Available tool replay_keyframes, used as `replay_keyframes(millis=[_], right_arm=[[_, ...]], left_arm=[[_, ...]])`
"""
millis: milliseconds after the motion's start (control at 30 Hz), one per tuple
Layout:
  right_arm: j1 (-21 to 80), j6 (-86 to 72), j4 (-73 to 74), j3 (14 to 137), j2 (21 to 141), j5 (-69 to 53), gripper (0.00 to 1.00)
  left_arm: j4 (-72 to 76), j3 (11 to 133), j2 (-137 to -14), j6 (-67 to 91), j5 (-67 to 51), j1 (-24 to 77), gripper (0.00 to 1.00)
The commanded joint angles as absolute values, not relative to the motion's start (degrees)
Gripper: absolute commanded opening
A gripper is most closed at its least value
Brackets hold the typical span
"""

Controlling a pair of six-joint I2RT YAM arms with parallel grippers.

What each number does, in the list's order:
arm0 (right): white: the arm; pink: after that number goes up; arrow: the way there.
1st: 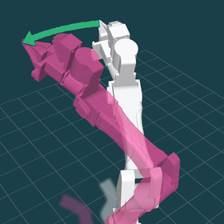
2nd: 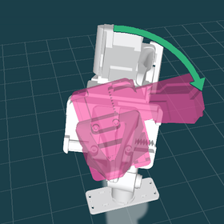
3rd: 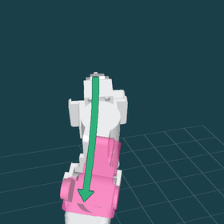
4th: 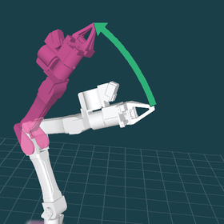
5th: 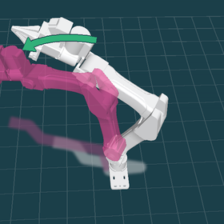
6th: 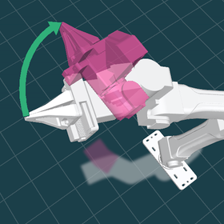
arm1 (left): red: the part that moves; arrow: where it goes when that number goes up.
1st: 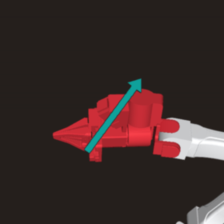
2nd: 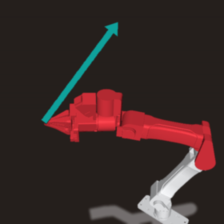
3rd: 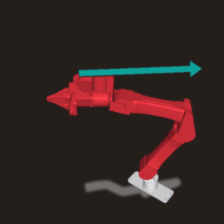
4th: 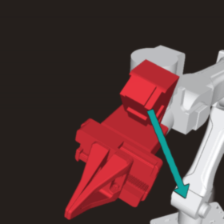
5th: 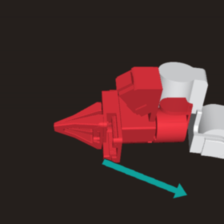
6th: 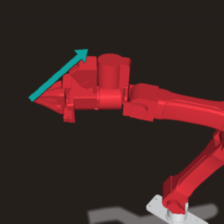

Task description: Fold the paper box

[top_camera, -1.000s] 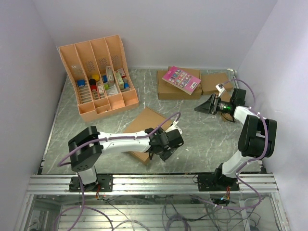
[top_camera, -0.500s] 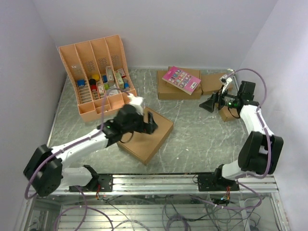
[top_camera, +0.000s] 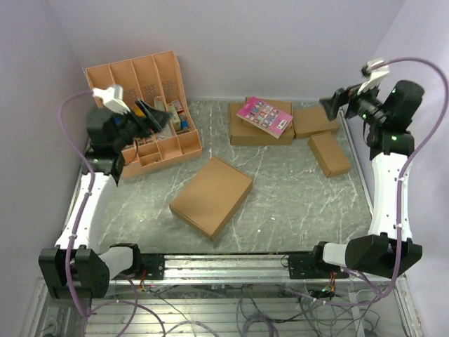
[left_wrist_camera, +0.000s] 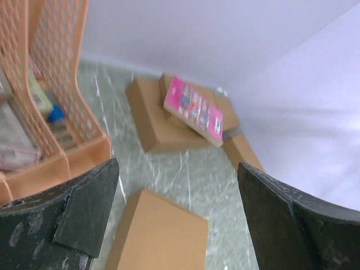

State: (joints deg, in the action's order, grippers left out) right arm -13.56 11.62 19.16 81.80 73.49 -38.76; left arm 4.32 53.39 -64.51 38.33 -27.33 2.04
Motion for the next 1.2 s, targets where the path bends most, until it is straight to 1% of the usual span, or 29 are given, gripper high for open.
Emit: replay_keyframes(millis=[0, 100, 200, 367, 600, 1167], right_arm=[[-13.97, 1.92, 20.38, 91.54, 71.6, -34.35, 1.0], [-13.97, -1.7, 22.43, 98.18, 71.94, -32.11, 1.0], [-13.97, -5.32, 24.12, 103.17, 72.23, -29.82, 1.0], [-13.97, -7.35, 25.53, 106.23, 71.73, -27.79, 1.0], [-14.1, -4.84, 27.66, 107.34, 70.0, -27.23, 1.0], [-15.29, -5.4, 26.11, 102.87, 66.42, -30.74, 1.0]], left_arm=[[-7.4, 67.98, -64.15, 33.89, -31.62, -1.13, 0.96], [-13.83, 79.21, -65.26, 30.71, -31.03, -1.49, 0.96], [-18.32, 87.82, -66.72, 29.4, -31.88, -1.67, 0.96], [-20.35, 94.97, -67.76, 29.59, -33.67, -1.82, 0.96], [-17.67, 93.42, -66.4, 31.49, -36.18, -1.86, 0.96], [-17.29, 89.48, -63.81, 31.48, -38.95, -1.77, 0.96]])
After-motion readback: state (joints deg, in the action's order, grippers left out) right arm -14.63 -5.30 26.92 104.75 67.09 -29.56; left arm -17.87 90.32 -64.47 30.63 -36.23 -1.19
